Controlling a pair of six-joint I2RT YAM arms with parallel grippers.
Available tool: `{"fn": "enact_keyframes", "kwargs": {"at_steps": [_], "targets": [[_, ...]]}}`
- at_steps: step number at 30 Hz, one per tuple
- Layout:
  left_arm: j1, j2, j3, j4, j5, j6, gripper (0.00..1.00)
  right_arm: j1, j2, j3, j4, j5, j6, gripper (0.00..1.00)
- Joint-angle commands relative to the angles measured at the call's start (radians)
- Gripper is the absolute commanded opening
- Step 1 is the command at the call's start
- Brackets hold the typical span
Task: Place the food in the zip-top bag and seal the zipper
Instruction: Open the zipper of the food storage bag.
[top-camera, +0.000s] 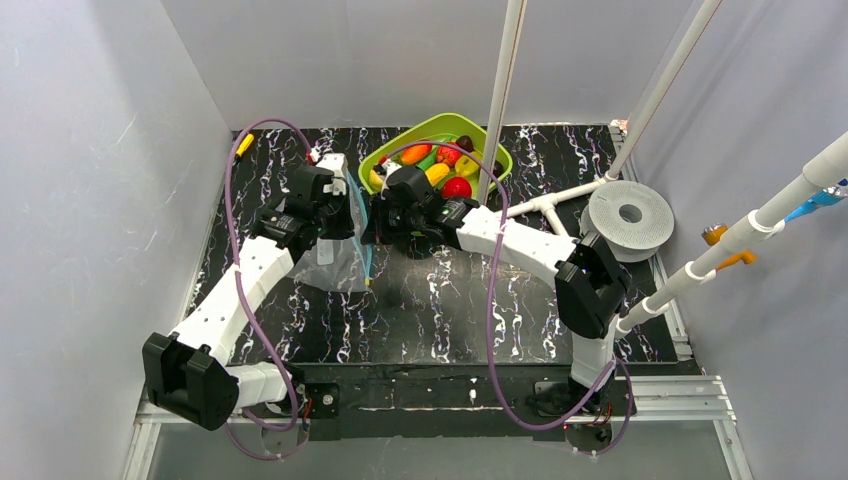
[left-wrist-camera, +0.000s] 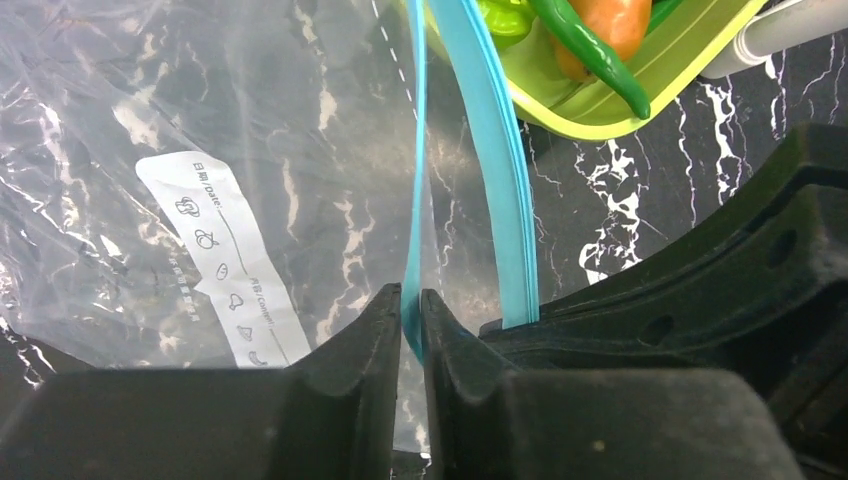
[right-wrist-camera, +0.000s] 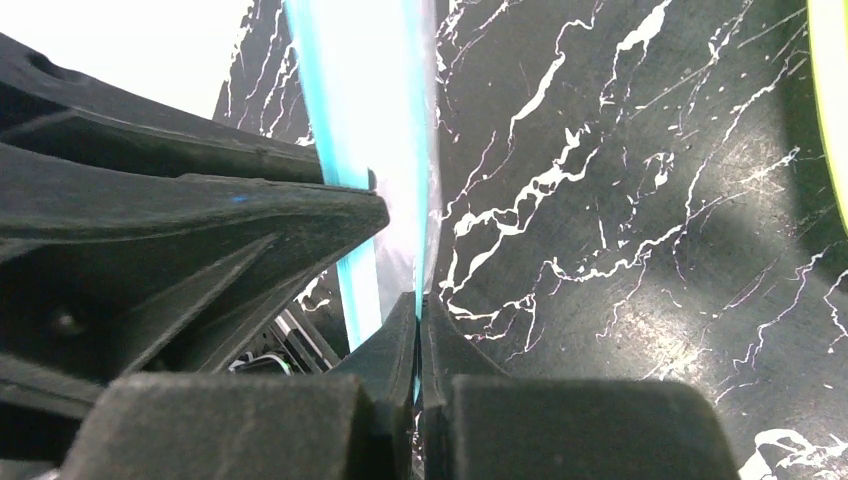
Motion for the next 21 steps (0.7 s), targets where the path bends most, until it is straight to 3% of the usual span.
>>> {"fn": "enact_keyframes", "kwargs": {"at_steps": [1, 3, 6, 9, 15, 17, 19, 21], "targets": [[-0.003, -0.037, -0.004, -0.025, -0.008, 0.073, 0.06, 0.018, -0.011, 0.075, -0.010, 0.059, -0.009, 0.01], [-0.003, -0.049, -0.002, -0.044, -0.061, 0.082, 0.00, 0.018, -0.006, 0.091, -0.059, 0.116, -0.020, 0.01], [-0.003, -0.099, -0.012, -0.045, -0.169, 0.085, 0.00, 0.022, 0.018, 0.156, -0.217, 0.364, -0.014, 0.01], [-0.003, -0.197, -0.060, 0.012, -0.249, 0.076, 0.00, 0.022, 0.066, 0.239, -0.327, 0.478, -0.041, 0.01], [-0.005, -0.401, -0.193, 0.174, -0.266, 0.066, 0.00, 0.043, 0.078, 0.285, -0.291, 0.338, -0.091, 0.01], [-0.005, -0.380, -0.185, 0.163, -0.259, 0.060, 0.00, 0.069, 0.053, 0.286, -0.259, 0.334, -0.110, 0.01], [-0.004, -0.328, -0.154, 0.127, -0.248, 0.052, 0.08, 0.093, 0.027, 0.287, -0.233, 0.334, -0.129, 0.01], [-0.005, -0.279, -0.119, 0.082, -0.249, 0.046, 0.09, 0.104, 0.009, 0.287, -0.213, 0.319, -0.126, 0.01]]}}
